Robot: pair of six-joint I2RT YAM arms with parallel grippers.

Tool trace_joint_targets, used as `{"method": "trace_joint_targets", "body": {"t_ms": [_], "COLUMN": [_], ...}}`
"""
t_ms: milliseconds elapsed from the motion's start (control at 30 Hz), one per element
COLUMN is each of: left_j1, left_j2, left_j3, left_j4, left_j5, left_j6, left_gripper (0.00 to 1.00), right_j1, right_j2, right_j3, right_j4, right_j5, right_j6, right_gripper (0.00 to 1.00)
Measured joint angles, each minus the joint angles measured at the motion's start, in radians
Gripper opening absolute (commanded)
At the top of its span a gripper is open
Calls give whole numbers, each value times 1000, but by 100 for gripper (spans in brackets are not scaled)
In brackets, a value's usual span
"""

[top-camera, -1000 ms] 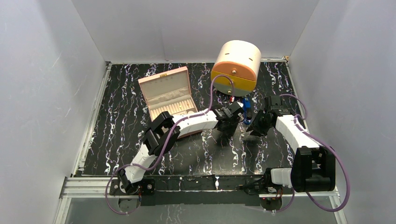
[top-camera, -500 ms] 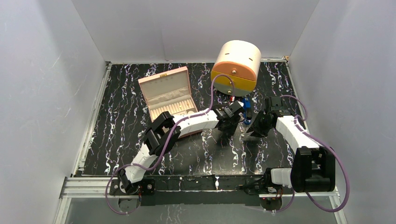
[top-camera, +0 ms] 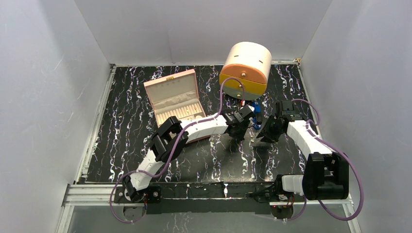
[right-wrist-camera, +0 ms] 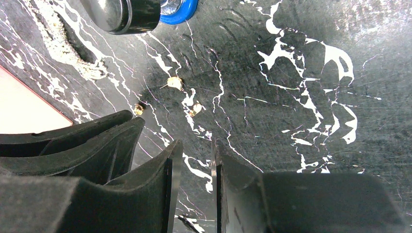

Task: Organize the mixed jewelry
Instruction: Pick up the jewelry from the center of the board.

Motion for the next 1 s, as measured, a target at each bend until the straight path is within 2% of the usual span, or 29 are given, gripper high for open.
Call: {"method": "trace_joint_targets", "body": {"t_ms": [233, 333, 467, 833, 1000], "left_j1": [0, 0, 0, 3, 27], "left_j2": [18, 18, 18, 18, -9], "left_j3": [13, 13, 13, 13, 0], "left_j4": [3, 4, 3, 1, 7], "left_j5": [7, 6, 6, 0, 87], "left_j6": [0, 1, 4, 15, -5], "left_gripper": [14, 10, 0, 0, 0], "right_j1": [0, 0, 0, 0, -1], "right_j2": [0, 0, 0, -2, -39], "right_j3": [0, 0, 0, 0, 2], "right_j4": [0, 0, 0, 3, 37], "right_j5": [0, 0, -2, -31, -102], "right_j6": [-2, -3, -3, -14, -33], "right_gripper": [37, 37, 37, 38, 43]}}
